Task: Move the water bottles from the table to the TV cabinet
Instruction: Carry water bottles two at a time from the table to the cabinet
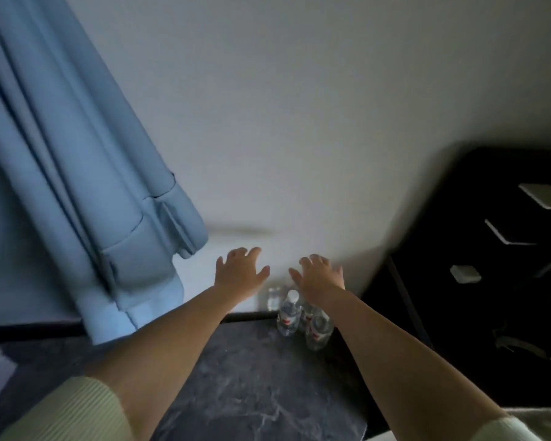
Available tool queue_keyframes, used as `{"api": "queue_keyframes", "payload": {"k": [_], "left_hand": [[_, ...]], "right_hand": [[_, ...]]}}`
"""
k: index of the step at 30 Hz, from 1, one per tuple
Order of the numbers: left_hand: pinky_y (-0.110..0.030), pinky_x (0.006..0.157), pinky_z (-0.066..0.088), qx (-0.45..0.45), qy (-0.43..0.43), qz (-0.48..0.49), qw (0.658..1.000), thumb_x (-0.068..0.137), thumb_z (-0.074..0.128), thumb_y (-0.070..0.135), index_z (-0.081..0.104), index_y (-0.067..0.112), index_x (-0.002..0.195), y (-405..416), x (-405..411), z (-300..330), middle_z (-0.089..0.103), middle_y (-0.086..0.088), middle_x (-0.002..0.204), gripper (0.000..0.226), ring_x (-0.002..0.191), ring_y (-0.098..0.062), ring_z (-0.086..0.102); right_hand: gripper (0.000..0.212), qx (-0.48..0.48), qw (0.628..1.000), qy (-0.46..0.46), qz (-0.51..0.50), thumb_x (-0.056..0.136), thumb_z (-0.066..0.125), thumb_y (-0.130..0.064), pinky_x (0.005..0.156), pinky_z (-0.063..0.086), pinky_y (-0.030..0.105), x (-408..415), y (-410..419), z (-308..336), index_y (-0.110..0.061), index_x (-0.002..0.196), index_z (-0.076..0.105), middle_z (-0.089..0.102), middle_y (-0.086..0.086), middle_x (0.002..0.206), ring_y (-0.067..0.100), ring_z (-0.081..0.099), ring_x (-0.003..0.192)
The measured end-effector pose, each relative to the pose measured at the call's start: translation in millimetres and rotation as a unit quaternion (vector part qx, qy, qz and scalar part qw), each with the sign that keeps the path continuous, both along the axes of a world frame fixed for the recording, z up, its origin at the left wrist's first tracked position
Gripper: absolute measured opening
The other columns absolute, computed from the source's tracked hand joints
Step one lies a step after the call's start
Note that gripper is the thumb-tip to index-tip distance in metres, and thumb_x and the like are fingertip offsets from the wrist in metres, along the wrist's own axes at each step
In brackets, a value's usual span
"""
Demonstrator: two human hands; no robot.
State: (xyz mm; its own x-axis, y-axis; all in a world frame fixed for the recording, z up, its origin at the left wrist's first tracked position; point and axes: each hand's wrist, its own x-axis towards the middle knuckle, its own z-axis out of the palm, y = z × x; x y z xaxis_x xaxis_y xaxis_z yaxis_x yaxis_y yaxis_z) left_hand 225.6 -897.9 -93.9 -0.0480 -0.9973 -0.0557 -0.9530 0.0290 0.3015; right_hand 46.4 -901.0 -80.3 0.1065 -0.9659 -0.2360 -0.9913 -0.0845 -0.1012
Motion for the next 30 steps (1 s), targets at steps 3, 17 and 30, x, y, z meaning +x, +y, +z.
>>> {"api": "queue_keyframes", "payload": {"k": [3, 17, 30], "left_hand": [[-0.048, 0.113, 0.023, 0.029, 0.001, 0.081, 0.996, 0.095, 0.037, 0.051, 0.033, 0.027, 0.143, 40, 2, -6, 0.042, -0.006, 0.144, 0.054, 0.136, -0.026, 0.033], [-0.040, 0.095, 0.043, -0.034, 0.006, 0.327, 0.944, 0.093, 0.044, 0.044, 0.044, 0.018, 0.136, 235, 89, 41, 0.054, -0.011, 0.129, 0.050, 0.120, -0.029, 0.049], [-0.043, 0.104, 0.032, -0.032, -0.053, 0.616, 0.785, 0.092, 0.046, 0.047, 0.049, 0.024, 0.130, 606, 186, 64, 0.053, -0.007, 0.131, 0.045, 0.127, -0.027, 0.045]], "right_hand": [[0.053, -0.002, 0.998, 0.010, 0.064, 0.101, 0.022, -0.050, 0.114, 0.022, 0.052, 2, 18, 0, -0.020, 0.141, 0.038, 0.038, 0.005, 0.147, 0.023, 0.033, 0.137], [0.049, -0.014, 0.937, 0.023, 0.348, 0.101, 0.028, -0.047, 0.108, 0.026, 0.051, 136, 131, 28, -0.019, 0.141, 0.039, 0.043, 0.009, 0.143, 0.027, 0.039, 0.132], [0.050, 0.002, 0.790, -0.010, 0.613, 0.100, 0.027, -0.048, 0.109, 0.030, 0.054, 315, 430, 43, -0.018, 0.138, 0.041, 0.047, 0.012, 0.140, 0.031, 0.043, 0.130]]}}
